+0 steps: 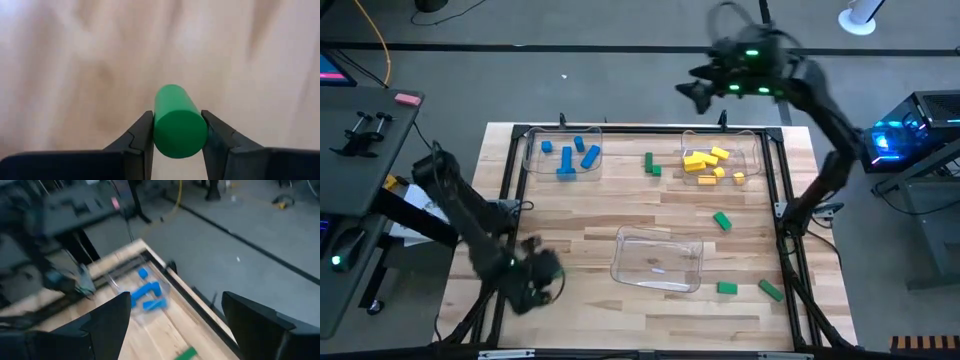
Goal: Sort blocks
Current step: Put the green block into the bottom transparent bin
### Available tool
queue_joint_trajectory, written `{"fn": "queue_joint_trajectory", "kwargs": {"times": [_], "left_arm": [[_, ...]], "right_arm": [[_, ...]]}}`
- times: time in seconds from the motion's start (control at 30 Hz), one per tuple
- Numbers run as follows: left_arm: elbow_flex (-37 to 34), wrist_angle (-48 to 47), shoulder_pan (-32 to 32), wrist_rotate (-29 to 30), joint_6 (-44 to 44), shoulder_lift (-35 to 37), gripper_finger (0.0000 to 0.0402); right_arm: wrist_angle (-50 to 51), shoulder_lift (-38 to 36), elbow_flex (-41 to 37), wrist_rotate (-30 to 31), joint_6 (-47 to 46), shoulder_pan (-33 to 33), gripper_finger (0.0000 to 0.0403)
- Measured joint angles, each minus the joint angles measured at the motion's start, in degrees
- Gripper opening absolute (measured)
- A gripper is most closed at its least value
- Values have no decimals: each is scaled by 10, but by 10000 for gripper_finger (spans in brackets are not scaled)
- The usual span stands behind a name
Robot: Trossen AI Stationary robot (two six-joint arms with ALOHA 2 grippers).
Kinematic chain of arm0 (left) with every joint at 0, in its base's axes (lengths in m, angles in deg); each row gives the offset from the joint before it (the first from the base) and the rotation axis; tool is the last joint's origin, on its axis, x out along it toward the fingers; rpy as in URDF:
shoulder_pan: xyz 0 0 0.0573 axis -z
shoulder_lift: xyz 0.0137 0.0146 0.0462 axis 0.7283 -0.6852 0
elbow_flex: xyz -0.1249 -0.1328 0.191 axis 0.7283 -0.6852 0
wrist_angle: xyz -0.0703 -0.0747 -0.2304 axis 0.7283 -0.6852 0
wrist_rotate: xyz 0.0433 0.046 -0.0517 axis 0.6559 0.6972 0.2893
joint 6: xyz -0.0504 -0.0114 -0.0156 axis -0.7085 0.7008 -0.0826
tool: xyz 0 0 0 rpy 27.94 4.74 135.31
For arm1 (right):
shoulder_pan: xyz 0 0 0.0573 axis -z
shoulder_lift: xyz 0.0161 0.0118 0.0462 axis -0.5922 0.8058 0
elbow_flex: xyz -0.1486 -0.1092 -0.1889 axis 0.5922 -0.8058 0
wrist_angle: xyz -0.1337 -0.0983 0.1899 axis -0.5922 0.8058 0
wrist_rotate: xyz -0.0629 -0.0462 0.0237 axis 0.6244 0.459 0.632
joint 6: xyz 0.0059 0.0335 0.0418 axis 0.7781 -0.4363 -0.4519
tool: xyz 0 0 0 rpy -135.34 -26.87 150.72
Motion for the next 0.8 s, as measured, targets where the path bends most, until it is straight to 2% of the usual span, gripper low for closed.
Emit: {"fn": "queue_joint_trajectory", "kwargs": {"times": [0.07, 0.13, 0.17, 0.23, 0.33, 0.43, 0.53, 0.63, 0.8], "left_arm": [[0, 4, -55, 68, 60, 37, 92], [0, 47, -122, 127, 148, 68, 95], [0, 86, -158, 147, 206, 80, 98], [0, 190, -230, 149, 347, 88, 103], [1, 369, -329, 59, 542, 67, 104], [1, 505, -405, -37, 648, 15, 103], [6, 576, -451, -132, 661, -46, 109], [31, 580, -468, -225, 650, -99, 124], [77, 573, -470, -349, 643, -156, 148]], "right_arm": [[5, -32, 1, 1, -11, -7, 310], [15, -60, 1, 6, -23, -16, 310], [23, -72, 1, 11, -26, -22, 310], [47, -91, 1, 33, -38, -35, 310], [103, -112, 1, 84, -59, -58, 310], [171, -123, 1, 143, -90, -82, 310], [232, -129, 1, 181, -130, -108, 310], [287, -131, 0, 203, -171, -133, 310], [287, -137, -25, 202, -211, -175, 310]]}}
